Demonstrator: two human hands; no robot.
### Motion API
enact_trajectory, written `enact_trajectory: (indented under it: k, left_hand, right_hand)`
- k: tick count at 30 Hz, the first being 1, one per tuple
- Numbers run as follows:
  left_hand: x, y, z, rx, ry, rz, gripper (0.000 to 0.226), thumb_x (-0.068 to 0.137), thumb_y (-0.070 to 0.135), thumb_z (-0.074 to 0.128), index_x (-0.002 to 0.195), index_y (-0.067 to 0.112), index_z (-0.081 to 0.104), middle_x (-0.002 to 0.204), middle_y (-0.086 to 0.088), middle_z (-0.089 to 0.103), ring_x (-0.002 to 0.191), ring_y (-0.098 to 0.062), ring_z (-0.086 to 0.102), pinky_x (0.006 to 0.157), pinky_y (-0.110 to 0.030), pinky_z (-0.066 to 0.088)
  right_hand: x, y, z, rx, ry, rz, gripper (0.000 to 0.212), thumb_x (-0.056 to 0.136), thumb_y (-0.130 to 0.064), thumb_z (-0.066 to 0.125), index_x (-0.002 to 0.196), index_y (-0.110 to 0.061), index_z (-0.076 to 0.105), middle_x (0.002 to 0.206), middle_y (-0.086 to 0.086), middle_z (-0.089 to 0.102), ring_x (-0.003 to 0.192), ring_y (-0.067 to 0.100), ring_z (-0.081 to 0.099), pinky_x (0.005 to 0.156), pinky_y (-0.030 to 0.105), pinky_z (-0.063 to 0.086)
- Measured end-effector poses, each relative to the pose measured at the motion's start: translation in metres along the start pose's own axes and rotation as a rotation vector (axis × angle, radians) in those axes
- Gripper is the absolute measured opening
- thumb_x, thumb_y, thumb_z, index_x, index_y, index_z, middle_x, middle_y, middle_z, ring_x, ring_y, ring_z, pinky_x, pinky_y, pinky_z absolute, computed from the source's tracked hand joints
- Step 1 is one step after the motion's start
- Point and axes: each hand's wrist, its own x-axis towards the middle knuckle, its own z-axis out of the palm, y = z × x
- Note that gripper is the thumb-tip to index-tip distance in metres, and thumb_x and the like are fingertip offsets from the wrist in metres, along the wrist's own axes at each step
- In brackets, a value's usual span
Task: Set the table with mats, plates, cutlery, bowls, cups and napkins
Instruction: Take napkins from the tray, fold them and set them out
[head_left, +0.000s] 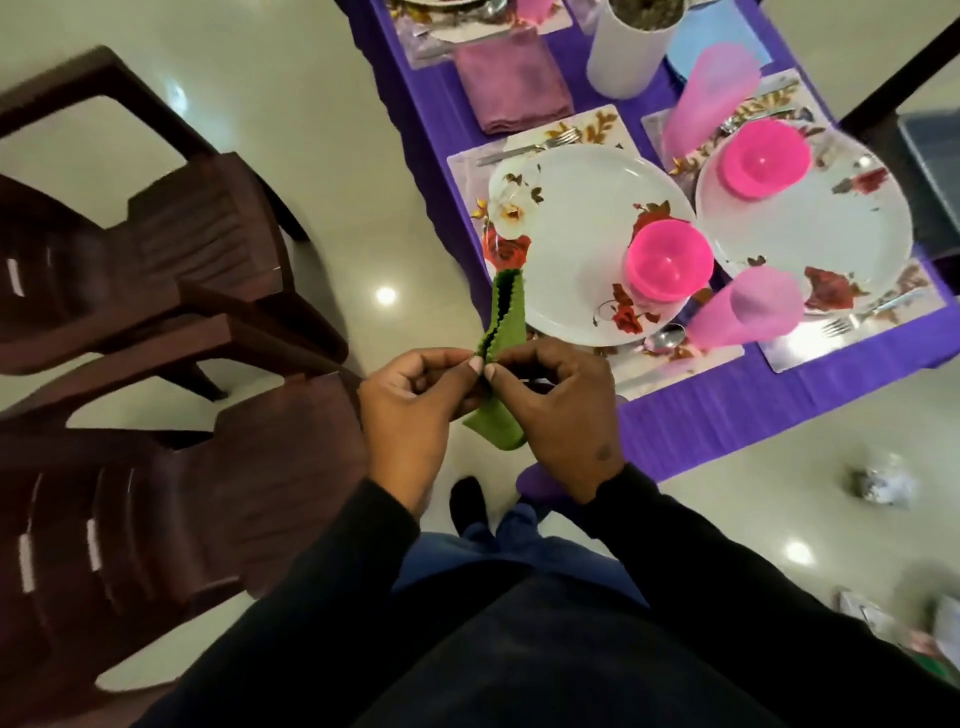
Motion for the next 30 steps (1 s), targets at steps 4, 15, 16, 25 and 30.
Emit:
enact_trajectory:
  k: [4,15,16,25,30]
  left_hand:
    - [-0.001,0.005,0.015,-0.043,-0.050,-0.090,0.008,0.091,-0.001,0.068,0.097,-0.002,0.072,0.089,-0.019,0.076,0.086,-0.032,0.075,0.081,-0.039,0.063]
    - [-0.014,0.028,0.064,-0.119,-0.048,-0.136,0.016,0.090,0.005,0.069,0.102,-0.006,0.072,0.087,-0.016,0.076,0.079,-0.022,0.074,0.075,-0.031,0.063]
    - [-0.015,0.030,0.068,-0.114,-0.042,-0.126,0.015,0.089,0.006,0.070,0.100,-0.005,0.073,0.087,-0.016,0.076,0.079,-0.023,0.073,0.073,-0.029,0.063]
    - [-0.017,0.053,0.104,0.118,-0.222,0.076,0.007,0.084,0.008,0.076,0.085,0.002,0.077,0.083,-0.020,0.075,0.074,-0.029,0.070,0.074,-0.038,0.060]
    - [0.022,0.084,0.109,0.567,-0.653,0.732,0.026,0.082,0.028,0.080,0.102,0.015,0.070,0.116,0.001,0.069,0.114,-0.023,0.063,0.092,-0.043,0.053]
  right_hand:
    - [0.005,0.003,-0.014,-0.005,0.029,0.018,0.006,0.084,-0.010,0.075,0.090,-0.008,0.077,0.083,-0.002,0.073,0.077,0.007,0.070,0.072,0.019,0.056]
    - [0.018,-0.001,-0.063,0.063,-0.025,-0.174,0.007,0.082,-0.006,0.073,0.090,-0.008,0.075,0.087,0.003,0.069,0.080,0.014,0.069,0.072,0.034,0.060]
    - [0.020,-0.003,-0.069,0.053,-0.055,-0.209,0.009,0.082,-0.007,0.074,0.091,-0.007,0.075,0.089,0.003,0.068,0.081,0.014,0.068,0.073,0.033,0.060]
    - [0.026,-0.013,-0.113,-0.070,0.066,-0.365,0.006,0.078,-0.001,0.073,0.082,-0.004,0.071,0.083,0.005,0.066,0.075,0.018,0.064,0.066,0.035,0.055]
    - [0.031,-0.031,-0.137,0.072,0.025,-0.207,0.004,0.080,-0.002,0.072,0.084,-0.003,0.072,0.080,0.005,0.072,0.074,0.019,0.070,0.067,0.042,0.058]
